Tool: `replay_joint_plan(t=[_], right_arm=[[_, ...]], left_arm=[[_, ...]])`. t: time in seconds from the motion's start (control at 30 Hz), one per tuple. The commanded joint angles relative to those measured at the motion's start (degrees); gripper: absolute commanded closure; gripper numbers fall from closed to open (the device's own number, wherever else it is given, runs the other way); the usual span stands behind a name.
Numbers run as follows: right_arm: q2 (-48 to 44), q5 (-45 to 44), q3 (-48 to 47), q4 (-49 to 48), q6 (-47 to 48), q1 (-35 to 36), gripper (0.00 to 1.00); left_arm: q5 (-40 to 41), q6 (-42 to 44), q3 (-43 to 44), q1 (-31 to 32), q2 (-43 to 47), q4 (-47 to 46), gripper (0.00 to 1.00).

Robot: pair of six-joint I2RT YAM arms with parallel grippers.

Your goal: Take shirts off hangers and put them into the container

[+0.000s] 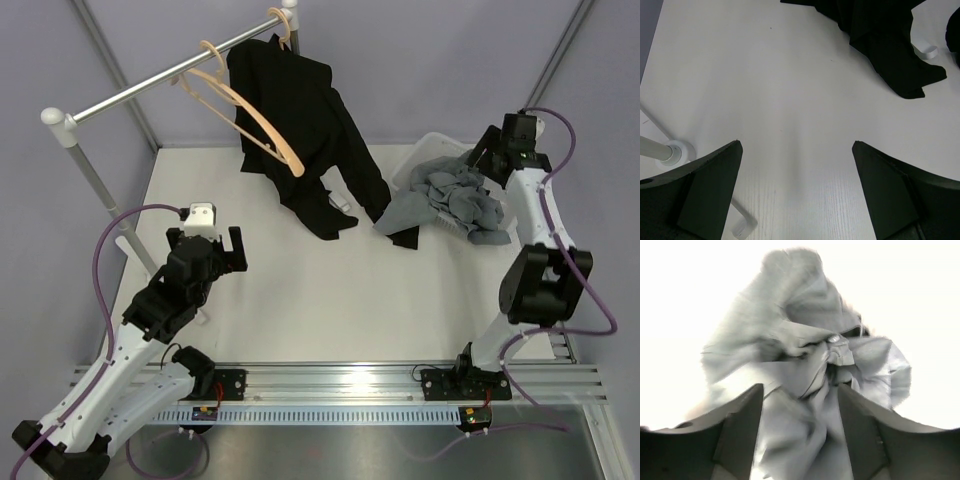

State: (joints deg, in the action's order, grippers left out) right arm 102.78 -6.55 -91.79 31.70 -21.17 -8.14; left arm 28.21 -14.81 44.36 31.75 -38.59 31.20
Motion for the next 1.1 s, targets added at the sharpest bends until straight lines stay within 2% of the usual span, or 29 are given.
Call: replay_joint_plan(t=[0.0,0.1,0.27,0.4,0.53,0.77,1.07], right_arm=[[-10.6,0.5,2.6,-4.4,5.5,2.1,0.22],[-15.2,-1.2,4.9,-5.3,10.3,6.1,0.13],[-22.8,-1.8,12.4,-5.9,9.9,13.3,0.10],[-28.6,-1.9,22.8,-11.6,2.3,16.9,0.08],[-31.5,-4.9,33.3,-17.1,-5.8,20.2,0.01],[-25.4,-6.5,40.3,-26.2,-15.4,21.7,0.01],[-17.4,-11.0,42.3,-36.0,-18.8,21.6,0.01]], left_arm=[[-0.5,0.3,-0.2,-0.2,0.9,-1.7,0.01],[-0.4,0.4,-0.2,-0.2,1.0,-1.7,0.01],[-0.3,0.4,-0.2,-0.2,1.0,-1.7,0.01],[-0.3,0.4,-0.2,-0.2,1.2,-1.7,0.01],[-0.5,0.4,-0.2,-0.2,1.1,-1.7,0.01],[-0.1,0.4,-0.2,-0.2,1.4,-1.8,0.01],[-0.1,0.3,-0.3,-0.2,1.5,-1.8,0.01]])
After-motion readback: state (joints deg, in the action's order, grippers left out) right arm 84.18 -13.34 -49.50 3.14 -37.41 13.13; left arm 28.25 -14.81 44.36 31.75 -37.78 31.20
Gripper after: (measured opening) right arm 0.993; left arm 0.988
